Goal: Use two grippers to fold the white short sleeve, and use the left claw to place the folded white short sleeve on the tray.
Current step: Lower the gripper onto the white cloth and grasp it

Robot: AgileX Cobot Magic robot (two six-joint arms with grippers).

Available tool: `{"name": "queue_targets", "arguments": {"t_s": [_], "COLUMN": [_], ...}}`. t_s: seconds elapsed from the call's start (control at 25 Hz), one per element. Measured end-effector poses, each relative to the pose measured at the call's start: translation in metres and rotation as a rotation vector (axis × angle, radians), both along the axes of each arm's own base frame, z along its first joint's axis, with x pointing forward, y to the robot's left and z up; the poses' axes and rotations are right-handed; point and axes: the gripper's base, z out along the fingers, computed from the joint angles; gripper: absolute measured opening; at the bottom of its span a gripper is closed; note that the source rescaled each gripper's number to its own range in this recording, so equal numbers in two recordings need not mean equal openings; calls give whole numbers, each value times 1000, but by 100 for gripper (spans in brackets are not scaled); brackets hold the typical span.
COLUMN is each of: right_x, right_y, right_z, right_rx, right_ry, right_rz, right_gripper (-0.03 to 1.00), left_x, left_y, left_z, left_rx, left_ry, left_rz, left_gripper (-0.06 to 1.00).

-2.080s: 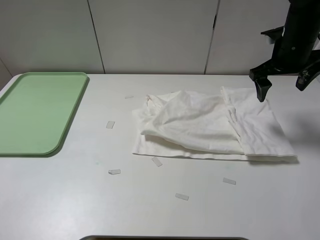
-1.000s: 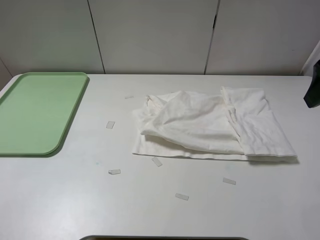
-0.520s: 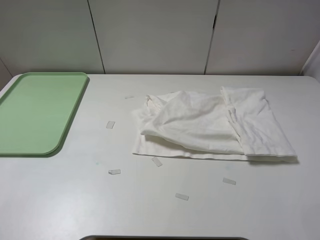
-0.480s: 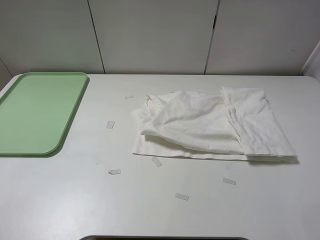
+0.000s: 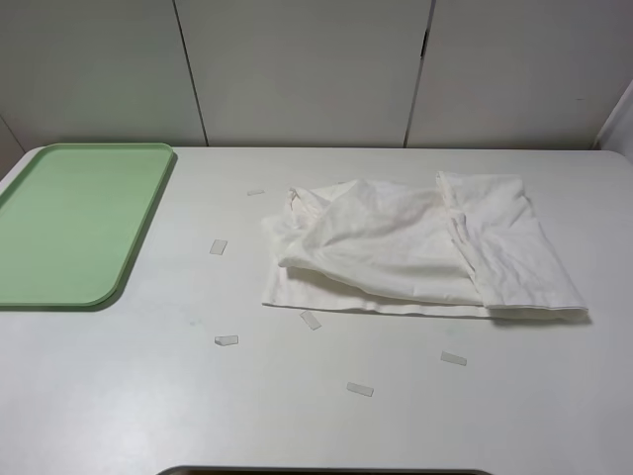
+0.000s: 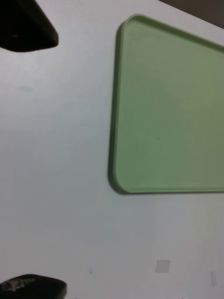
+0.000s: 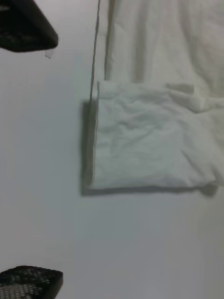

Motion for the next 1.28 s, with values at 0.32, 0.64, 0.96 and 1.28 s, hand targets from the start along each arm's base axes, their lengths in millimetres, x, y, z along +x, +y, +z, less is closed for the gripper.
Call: {"name": "queue_targets", "arguments": {"t_s": [0.32, 0.64, 0.96, 1.28], "right_x": [-36, -49, -49, -49], "right_y": [4, 3, 3, 3], "right_z": [-10, -11, -11, -11], "right_rx": [65, 50, 48, 47], "right_ry": [-153, -233, -233, -233], "right_rz": [-39, -45, -47, -47], "right_gripper": [100, 100, 100, 100], "left_x": [0, 0, 0, 0], "left_y": [0, 0, 0, 0], "left_z": [0, 0, 0, 0], "left_rx": [0, 0, 0, 0], "left_ry": [0, 0, 0, 0], "left_rz": [0, 0, 0, 0], "left_gripper": [95, 95, 95, 95]}}
